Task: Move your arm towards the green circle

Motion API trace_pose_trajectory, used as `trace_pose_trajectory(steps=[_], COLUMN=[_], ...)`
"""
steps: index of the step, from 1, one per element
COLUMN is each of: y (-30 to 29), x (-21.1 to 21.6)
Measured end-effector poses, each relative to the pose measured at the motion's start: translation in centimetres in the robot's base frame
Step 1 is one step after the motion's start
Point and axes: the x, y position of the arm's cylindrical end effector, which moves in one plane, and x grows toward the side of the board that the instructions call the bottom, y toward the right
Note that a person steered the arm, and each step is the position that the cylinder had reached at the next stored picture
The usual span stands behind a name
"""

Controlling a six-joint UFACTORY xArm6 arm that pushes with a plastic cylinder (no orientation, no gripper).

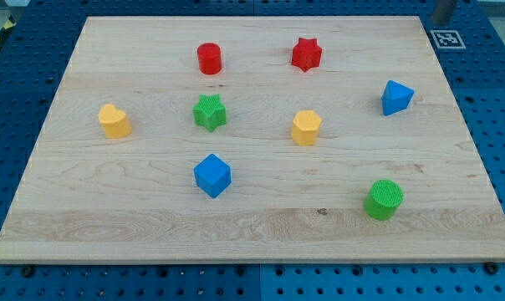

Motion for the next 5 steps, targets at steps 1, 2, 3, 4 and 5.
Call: trace_pose_trajectory(steps=[1,2,3,4,5], y=[-2.7,-2.7,-3.0,-3.1,-3.2], x=[1.9,4.2,8.6,11.0,14.5])
